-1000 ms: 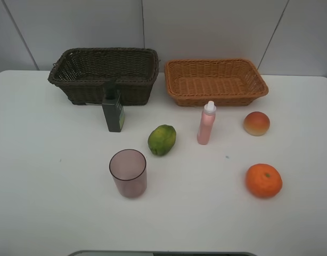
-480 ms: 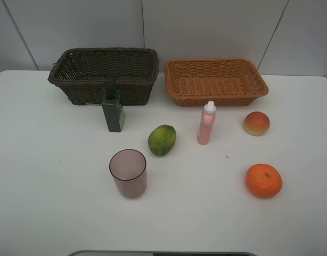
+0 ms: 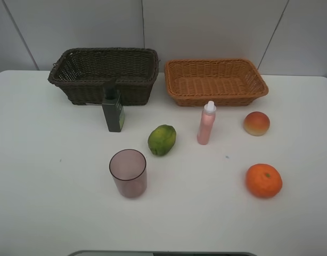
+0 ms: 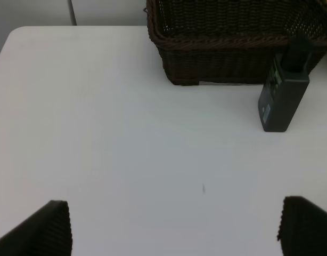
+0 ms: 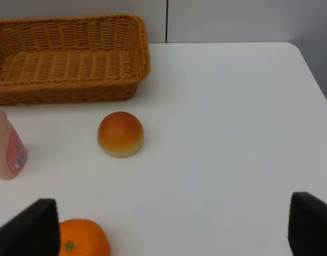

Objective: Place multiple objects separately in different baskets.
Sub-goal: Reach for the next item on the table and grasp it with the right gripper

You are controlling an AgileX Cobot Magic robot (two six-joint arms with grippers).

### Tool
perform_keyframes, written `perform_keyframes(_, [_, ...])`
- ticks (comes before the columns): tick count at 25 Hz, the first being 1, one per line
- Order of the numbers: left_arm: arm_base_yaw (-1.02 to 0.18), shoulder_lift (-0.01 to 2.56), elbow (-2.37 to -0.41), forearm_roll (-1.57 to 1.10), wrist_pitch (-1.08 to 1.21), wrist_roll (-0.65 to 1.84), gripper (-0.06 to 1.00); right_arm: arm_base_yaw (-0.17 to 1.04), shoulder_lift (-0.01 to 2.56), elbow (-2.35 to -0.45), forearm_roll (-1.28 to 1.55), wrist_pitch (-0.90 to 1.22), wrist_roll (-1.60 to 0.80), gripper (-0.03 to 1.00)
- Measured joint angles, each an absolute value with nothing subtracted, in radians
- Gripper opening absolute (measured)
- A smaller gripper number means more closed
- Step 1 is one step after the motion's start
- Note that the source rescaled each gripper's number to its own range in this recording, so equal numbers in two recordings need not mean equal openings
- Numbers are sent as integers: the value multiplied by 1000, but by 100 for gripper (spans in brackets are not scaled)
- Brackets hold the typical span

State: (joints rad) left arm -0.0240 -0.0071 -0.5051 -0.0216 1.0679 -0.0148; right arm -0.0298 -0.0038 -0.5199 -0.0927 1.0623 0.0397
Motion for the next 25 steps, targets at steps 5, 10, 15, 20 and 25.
perform_keyframes(5, [-24,-7,-505,-22,1068,-15,100,-30,-4,-520,-93,1062,40,84])
perform_keyframes(10, [-24,-7,-505,-22,1068,-15,100,-30,-4,-520,-93,1062,40,84])
perform_keyframes(15, [-24,-7,-505,-22,1068,-15,100,-30,-4,-520,-93,1062,40,84])
perform_keyframes(20, [-24,-7,-505,-22,1068,-15,100,-30,-4,-520,-93,1062,40,84])
perform_keyframes(25, [-24,-7,-505,-22,1068,-15,100,-30,-4,-520,-93,1062,40,84])
